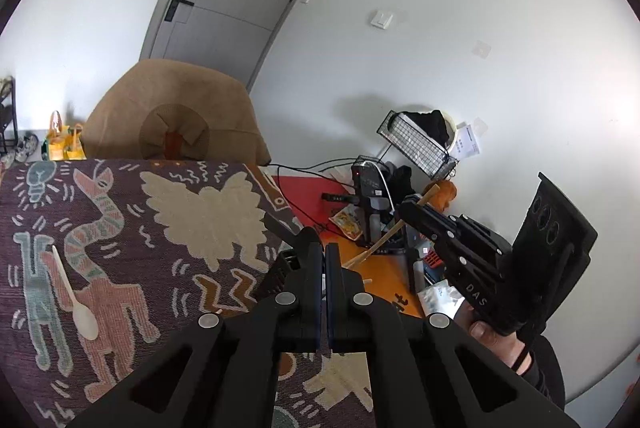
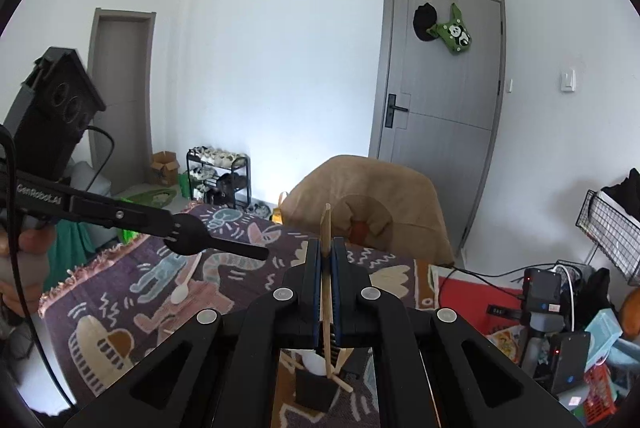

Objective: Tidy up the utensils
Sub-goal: 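Carry the black fork and chopstick over the black holder and open both grippers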

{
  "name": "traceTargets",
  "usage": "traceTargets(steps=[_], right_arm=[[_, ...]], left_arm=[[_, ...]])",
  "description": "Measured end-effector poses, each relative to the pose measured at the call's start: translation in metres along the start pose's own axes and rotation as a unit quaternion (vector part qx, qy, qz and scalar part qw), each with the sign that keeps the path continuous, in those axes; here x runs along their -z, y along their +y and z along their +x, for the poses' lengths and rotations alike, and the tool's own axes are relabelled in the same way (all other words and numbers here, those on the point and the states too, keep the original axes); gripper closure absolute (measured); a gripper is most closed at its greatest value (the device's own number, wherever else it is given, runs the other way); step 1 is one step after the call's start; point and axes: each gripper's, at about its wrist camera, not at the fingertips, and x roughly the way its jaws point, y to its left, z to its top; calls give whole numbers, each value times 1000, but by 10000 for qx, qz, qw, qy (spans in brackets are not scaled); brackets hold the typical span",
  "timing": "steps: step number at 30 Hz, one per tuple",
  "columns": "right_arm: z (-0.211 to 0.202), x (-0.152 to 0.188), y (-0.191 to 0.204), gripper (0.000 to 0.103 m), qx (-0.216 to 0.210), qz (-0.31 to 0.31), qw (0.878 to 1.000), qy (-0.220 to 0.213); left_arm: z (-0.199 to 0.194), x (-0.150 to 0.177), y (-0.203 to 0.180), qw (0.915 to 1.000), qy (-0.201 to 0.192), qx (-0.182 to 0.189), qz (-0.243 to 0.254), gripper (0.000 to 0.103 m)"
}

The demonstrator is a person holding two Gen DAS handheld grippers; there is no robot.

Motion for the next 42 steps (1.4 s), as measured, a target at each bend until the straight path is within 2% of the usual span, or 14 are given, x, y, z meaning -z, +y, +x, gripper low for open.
traceTargets(steps=[7,10,16,18,20,21,22,23,26,30,33,36,40,42], right_arm=[[10,23,-4,97,-83,168,9995,249],[20,33,-9,97,-225,392,9979,468],[44,50,-10,97,-244,534,9929,1034],[48,52,-14,96,-121,635,9903,1227],[42,51,-21,73,-203,803,9896,1174],[35,50,-25,48,-190,885,9904,1041],[29,49,-28,34,-142,932,9912,931],[18,48,-33,33,-66,993,9921,762],[-3,48,-45,33,-21,1189,9910,615],[-29,58,-56,32,372,1240,9897,618],[-48,71,-66,26,539,1355,9872,649],[-68,83,-80,24,646,1488,9843,696],[-88,95,-96,10,768,1623,9809,747],[-94,103,-102,8,786,1714,9789,789]], left_arm=[[19,-4,-5,9997,209,154,-7,103],[31,-5,-8,9990,372,235,-31,103],[50,-9,-11,9972,683,289,-104,103],[56,-11,-13,9965,790,264,-104,103],[64,-12,-16,9952,944,232,-81,103],[68,-14,-17,9944,1030,205,-69,103],[71,-14,-17,9938,1094,185,-63,103],[75,-15,-18,9930,1171,152,-60,103],[87,-18,-19,9898,1425,8,-27,103],[103,-21,-19,9847,1740,-52,-69,103],[114,-23,-17,9810,1934,-77,-156,103],[124,-24,-15,9772,2109,-92,-248,103],[137,-23,-13,9726,2295,-209,-321,103],[142,-25,-12,9724,2286,-282,-361,103]])
